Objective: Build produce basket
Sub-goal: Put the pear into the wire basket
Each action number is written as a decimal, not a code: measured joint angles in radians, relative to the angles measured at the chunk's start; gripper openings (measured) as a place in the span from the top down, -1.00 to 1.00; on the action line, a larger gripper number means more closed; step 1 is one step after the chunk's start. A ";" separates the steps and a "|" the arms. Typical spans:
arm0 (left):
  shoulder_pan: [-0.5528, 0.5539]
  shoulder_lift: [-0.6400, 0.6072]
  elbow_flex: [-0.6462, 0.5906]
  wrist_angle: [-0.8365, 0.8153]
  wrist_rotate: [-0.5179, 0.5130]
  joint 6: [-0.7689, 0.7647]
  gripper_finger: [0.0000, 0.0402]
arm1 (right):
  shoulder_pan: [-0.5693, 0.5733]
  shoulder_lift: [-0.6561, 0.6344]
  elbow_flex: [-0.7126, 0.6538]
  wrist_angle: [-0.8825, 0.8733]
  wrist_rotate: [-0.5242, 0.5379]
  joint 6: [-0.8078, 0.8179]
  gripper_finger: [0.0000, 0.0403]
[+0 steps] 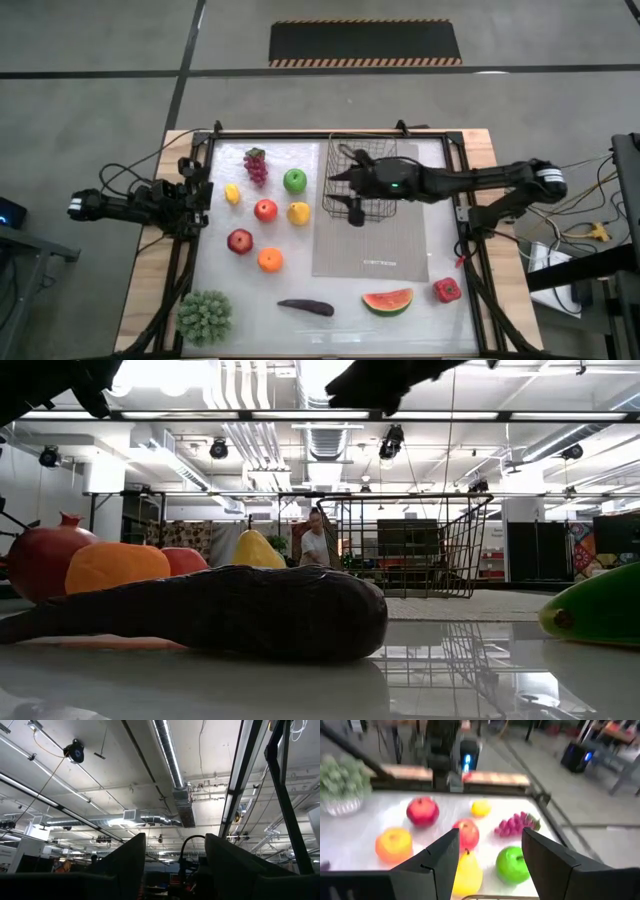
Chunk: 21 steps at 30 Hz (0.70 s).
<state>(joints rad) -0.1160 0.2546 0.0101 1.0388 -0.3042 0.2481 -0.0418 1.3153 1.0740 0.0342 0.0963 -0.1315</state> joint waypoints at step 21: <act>0.000 -0.002 0.000 0.000 -0.012 0.000 0.06 | 0.000 0.501 0.637 -0.560 0.000 0.007 0.00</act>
<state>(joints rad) -0.1159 0.2531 0.0101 1.0387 -0.3161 0.2485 -0.0422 1.8168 1.7112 -0.5259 0.0967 -0.1242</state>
